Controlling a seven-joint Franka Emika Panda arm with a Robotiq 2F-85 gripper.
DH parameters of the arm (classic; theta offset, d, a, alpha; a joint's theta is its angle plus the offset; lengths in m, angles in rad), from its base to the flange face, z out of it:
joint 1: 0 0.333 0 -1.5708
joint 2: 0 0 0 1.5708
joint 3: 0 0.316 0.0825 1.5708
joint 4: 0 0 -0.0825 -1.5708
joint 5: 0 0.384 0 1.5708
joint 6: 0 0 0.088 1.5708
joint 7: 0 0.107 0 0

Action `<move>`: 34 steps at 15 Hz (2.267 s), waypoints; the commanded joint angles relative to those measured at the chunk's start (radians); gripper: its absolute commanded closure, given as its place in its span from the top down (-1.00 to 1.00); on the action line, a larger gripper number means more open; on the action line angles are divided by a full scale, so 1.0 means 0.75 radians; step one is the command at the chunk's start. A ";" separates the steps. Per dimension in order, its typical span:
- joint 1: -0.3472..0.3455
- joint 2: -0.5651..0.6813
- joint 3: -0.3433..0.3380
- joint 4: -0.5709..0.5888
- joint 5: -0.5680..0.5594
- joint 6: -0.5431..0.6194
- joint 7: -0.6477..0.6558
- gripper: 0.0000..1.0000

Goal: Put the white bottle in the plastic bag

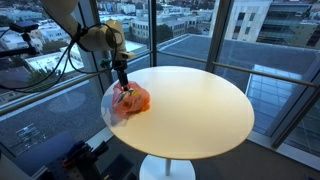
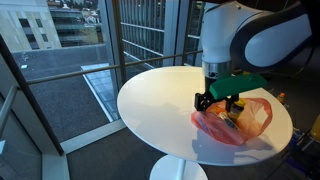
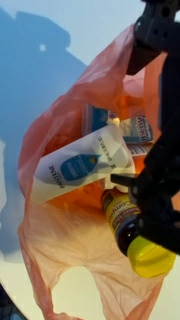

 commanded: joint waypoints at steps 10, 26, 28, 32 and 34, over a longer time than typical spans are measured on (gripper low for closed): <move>0.018 0.001 0.015 -0.039 0.047 -0.045 0.068 1.00; 0.003 -0.019 0.000 -0.041 0.046 -0.029 0.076 -1.00; 0.000 -0.035 -0.006 -0.043 0.041 -0.029 0.079 -0.94; -0.016 -0.101 -0.014 -0.053 0.030 -0.042 0.064 -0.94; -0.027 -0.135 -0.016 -0.053 0.022 -0.041 0.058 -0.94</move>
